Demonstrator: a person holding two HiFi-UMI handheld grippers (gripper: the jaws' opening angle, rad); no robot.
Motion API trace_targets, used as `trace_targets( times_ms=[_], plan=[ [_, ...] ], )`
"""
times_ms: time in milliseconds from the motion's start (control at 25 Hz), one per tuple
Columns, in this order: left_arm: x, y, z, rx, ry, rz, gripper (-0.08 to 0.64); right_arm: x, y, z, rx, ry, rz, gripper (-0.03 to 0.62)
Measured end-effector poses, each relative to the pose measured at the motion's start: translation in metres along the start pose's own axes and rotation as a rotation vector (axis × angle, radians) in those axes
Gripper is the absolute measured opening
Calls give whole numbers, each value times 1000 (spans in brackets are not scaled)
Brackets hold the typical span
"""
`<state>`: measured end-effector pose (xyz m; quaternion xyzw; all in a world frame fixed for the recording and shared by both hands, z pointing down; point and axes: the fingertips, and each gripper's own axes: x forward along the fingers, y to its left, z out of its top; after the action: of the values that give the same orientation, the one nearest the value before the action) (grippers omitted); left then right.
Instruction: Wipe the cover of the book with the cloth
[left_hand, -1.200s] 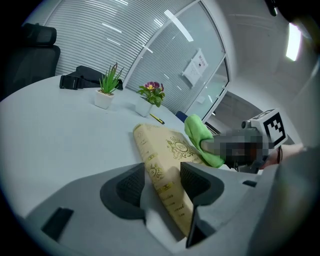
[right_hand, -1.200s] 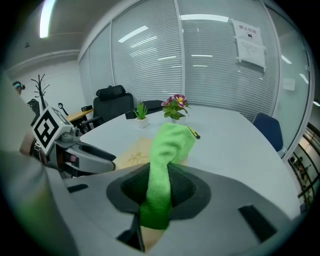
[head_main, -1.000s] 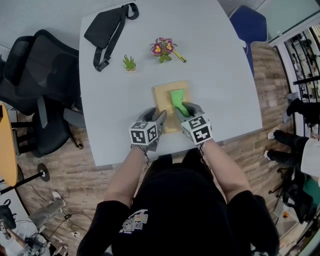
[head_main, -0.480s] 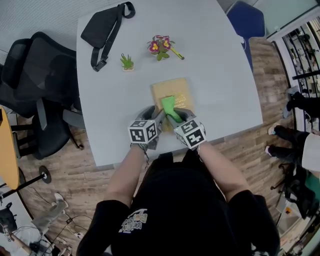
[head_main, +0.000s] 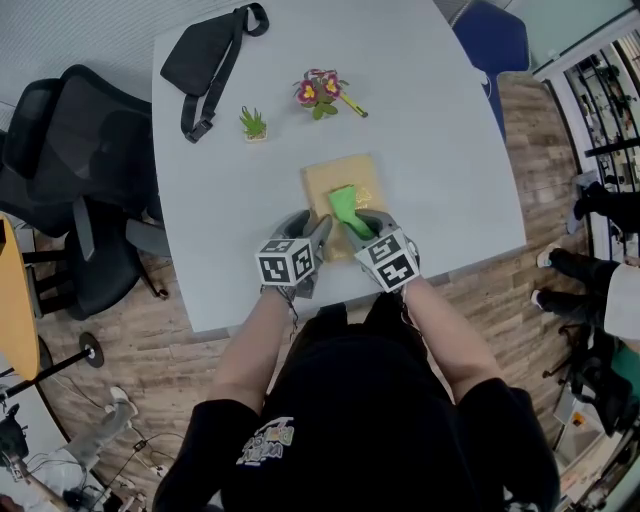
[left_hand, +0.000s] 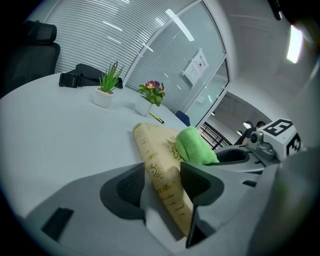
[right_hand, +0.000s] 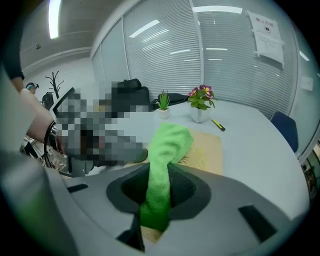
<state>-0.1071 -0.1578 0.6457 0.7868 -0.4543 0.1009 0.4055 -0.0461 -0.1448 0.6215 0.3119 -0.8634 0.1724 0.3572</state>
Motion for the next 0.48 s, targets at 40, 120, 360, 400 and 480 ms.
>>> trace_targets(
  times_ms=[40,120,360,400,480],
  plan=[
    [0,0,0,-1,-1,0,225,-1,-5,-1,10,-4,-10,98],
    [0,0,0,-2,-2,-1,225,-4,-18,-3,39,-13,-34,98],
    [0,0,0,-2,-4,-1,225,-14,-56,-11,139,-21,-103,98],
    [0,0,0,-2,-5,-1,225,-16,-61,-12,150,-21,-113,98],
    [0,0,0,-1,-4,0,225,-18,-71,-13,163,-20,-138,98]
  ],
)
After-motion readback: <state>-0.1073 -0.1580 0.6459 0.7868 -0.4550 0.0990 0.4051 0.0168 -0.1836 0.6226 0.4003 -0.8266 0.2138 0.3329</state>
